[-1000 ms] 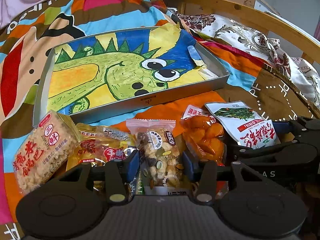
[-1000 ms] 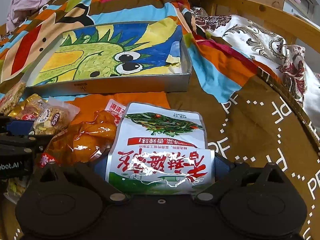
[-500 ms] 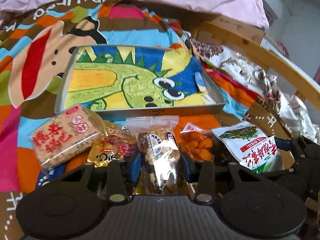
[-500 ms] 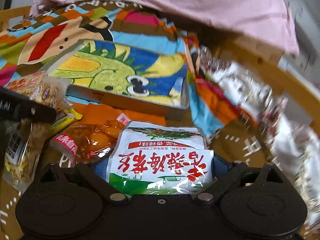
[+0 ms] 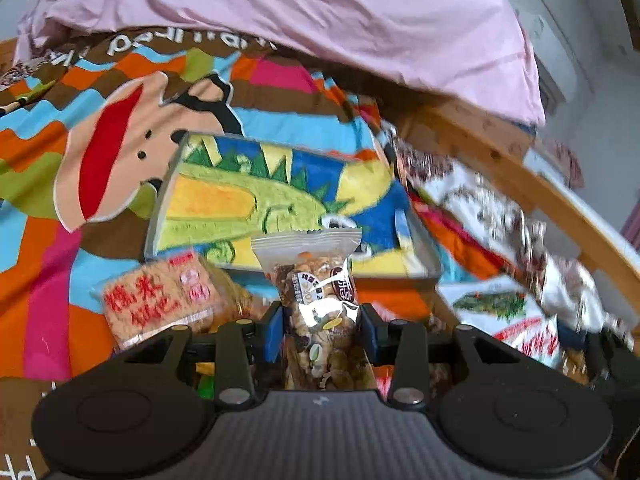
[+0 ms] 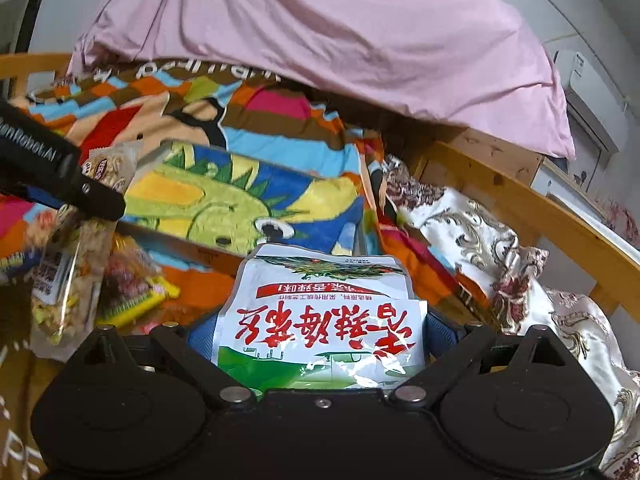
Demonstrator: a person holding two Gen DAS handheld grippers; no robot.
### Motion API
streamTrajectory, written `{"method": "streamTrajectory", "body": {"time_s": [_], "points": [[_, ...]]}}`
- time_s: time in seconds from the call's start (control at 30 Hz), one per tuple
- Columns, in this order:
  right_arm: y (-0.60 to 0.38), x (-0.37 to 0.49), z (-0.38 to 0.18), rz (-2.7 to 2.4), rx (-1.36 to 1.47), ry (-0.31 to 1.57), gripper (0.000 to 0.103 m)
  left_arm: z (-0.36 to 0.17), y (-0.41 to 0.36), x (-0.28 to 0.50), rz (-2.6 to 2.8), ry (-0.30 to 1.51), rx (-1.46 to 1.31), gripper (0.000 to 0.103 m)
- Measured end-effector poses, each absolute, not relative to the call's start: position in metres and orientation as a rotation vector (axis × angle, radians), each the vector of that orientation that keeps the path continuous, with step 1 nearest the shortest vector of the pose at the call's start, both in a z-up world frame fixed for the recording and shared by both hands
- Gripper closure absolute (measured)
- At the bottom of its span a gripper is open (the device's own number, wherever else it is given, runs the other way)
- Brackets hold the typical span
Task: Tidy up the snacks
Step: 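Lower both held bags into the dinosaur tray and open both grippers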
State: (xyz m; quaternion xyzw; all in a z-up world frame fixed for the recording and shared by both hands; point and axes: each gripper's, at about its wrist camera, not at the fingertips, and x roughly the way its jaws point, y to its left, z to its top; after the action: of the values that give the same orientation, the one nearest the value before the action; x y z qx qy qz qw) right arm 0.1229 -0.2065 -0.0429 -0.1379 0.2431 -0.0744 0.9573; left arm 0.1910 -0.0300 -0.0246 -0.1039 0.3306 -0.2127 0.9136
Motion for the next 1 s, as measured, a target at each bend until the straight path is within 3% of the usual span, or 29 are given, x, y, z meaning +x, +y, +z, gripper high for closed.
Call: {"method": "streamTrajectory", "body": {"time_s": [0.5, 1.0], "points": [[-0.203, 0.238, -0.019, -0.099, -0.152, 0.292, 0.006, 0.016, -0.022, 0.287, -0.366, 0.462, -0.3, 0.06], [-0.191, 0.339, -0.071, -0.094, -0.088, 0.434, 0.006, -0.053, 0.001, 0.391, -0.302, 0.581, -0.386, 0.06]]}}
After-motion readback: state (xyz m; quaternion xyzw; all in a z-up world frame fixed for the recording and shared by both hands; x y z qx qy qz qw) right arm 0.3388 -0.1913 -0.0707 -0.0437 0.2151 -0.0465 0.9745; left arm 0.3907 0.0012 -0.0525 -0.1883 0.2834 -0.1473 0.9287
